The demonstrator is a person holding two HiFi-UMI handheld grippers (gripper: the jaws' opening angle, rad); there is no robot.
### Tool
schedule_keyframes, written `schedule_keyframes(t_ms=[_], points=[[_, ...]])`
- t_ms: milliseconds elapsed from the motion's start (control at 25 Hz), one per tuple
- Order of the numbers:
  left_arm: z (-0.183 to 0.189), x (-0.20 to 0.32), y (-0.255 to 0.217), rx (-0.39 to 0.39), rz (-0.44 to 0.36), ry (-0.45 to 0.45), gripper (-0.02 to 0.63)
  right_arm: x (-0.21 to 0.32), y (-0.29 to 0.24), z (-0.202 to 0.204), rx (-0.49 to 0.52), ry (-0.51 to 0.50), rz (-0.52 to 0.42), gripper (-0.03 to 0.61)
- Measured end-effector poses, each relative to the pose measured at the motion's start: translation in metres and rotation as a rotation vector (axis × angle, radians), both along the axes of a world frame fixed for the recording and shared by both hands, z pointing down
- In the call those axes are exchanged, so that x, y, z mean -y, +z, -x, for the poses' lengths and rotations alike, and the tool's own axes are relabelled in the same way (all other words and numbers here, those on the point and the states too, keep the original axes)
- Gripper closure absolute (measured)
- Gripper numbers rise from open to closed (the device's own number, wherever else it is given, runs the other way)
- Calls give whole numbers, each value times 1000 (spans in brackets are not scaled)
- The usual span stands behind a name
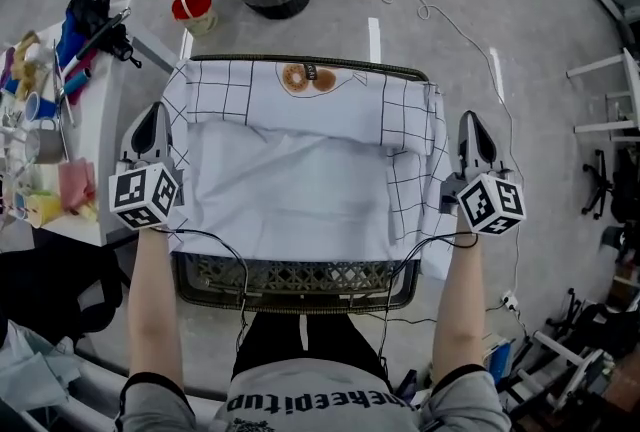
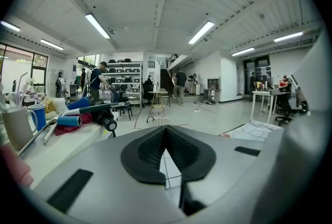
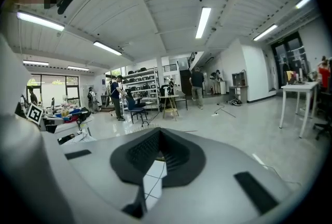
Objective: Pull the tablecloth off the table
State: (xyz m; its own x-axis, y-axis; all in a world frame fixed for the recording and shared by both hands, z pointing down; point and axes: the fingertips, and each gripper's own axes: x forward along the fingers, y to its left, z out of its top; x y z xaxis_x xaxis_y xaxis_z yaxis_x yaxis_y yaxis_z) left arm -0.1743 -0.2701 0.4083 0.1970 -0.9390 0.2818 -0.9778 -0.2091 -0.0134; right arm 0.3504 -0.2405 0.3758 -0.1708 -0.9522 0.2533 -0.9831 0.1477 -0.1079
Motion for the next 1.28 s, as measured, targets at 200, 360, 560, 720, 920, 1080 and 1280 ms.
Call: schedule_keyframes(t_ms=[200,360,560,720,920,1080,1280], points=[[-22,-28,-21,24,-29,46,601,-30,-21,2,-10,-22,-24,569],[-38,-55,-38,18,-53,71,601,-58,-40,3,-12,-36,-49,569],[-47,-90,-64,-5,-88,66,601,-94,-65,5,-29,-60,-75,569],[-55,-116,-82,16,-121,79,601,-123,-80,4,-18,-74,-101,569],[-72,-150,-100,16,-152,97,601,-162,-86,0,-30,-84,-104,569],[-95,-171,-110,18,-169,130,601,-187,-86,-4,-40,-87,-104,569],[-137,-188,-118,-13,-181,211,601,-209,-85,-14,-46,-70,-105,569]])
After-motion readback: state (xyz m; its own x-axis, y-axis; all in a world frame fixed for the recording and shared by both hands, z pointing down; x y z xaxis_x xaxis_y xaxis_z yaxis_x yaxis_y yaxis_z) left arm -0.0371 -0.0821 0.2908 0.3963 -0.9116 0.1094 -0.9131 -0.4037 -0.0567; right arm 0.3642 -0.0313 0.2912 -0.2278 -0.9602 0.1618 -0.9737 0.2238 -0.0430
